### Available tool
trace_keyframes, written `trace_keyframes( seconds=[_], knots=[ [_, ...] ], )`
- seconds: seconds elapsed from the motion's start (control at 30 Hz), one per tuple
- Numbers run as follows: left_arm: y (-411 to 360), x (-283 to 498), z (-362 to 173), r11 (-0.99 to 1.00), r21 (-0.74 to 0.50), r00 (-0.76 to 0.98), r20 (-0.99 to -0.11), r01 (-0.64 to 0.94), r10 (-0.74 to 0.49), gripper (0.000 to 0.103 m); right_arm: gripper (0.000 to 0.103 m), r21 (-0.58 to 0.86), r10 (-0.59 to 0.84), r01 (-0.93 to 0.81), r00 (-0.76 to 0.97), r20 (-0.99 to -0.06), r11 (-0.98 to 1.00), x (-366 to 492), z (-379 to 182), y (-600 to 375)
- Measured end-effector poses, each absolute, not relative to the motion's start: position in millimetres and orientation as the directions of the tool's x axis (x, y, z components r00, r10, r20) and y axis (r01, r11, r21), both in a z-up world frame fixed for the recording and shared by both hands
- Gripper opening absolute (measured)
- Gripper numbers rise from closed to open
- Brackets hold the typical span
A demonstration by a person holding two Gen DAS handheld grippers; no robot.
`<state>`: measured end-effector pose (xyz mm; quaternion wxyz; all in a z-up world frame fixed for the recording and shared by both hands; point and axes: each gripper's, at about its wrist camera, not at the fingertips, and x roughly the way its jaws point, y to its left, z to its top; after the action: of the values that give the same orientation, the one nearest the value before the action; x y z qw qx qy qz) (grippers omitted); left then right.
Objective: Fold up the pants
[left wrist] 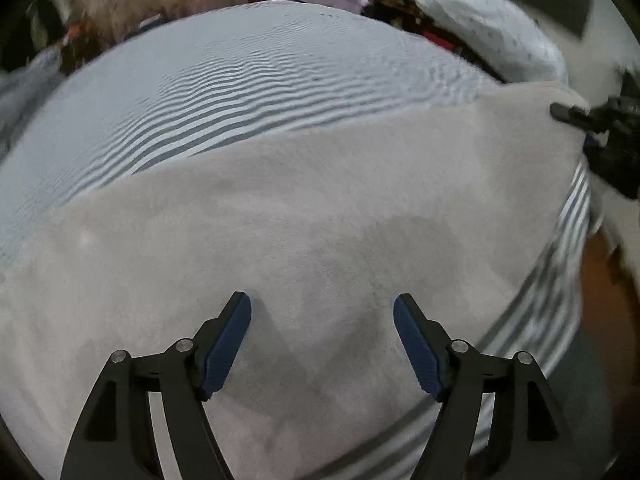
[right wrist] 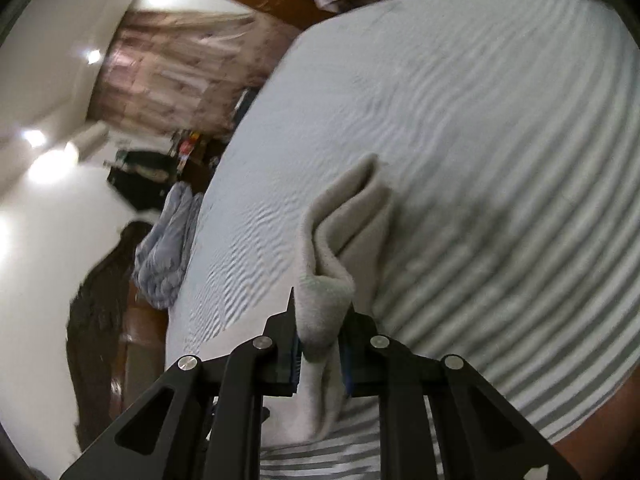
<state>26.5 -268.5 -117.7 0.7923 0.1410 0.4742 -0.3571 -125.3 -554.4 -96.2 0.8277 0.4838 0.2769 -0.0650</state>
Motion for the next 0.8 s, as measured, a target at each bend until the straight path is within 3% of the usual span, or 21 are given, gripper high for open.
trace_keyframes(
  seconds=[0.27, 0.6, 0.7, 0.77, 0.8],
  knots=[
    [-161.0, 64.3, -82.9, 0.820, -0.190, 0.388, -0.808, 0.539, -0.443, 0.076, 0.015, 0.680, 0.288, 0.233, 0.777, -0.560, 0.695, -29.4, -46.0, -461.7],
    [-47.1, 88.0, -80.3, 0.892, -0.261, 0.460, -0.782, 0.370, -0.420, 0.076, 0.015, 0.610, 0.452, 0.117, 0.567, -0.689, 0.783, 64.8, -103.0, -321.1],
    [-28.8, 89.9, -84.5, 0.893, -0.287, 0.454, -0.781, 0.346, -0.428, 0.077, 0.021, 0.536, 0.417, 0.111, 0.504, -0.756, 0.837, 75.5, -124.8, -287.5],
    [-23.1, 89.8, -85.0, 0.890, -0.300, 0.449, -0.780, 0.344, -0.437, 0.077, 0.037, 0.516, 0.404, 0.122, 0.482, -0.778, 0.848, 80.2, -132.9, -277.6],
    [-21.7, 90.4, -86.0, 0.883, -0.319, 0.439, -0.777, 0.345, -0.452, 0.077, 0.040, 0.526, 0.412, 0.125, 0.481, -0.774, 0.841, 79.0, -134.9, -275.6]
  ],
)
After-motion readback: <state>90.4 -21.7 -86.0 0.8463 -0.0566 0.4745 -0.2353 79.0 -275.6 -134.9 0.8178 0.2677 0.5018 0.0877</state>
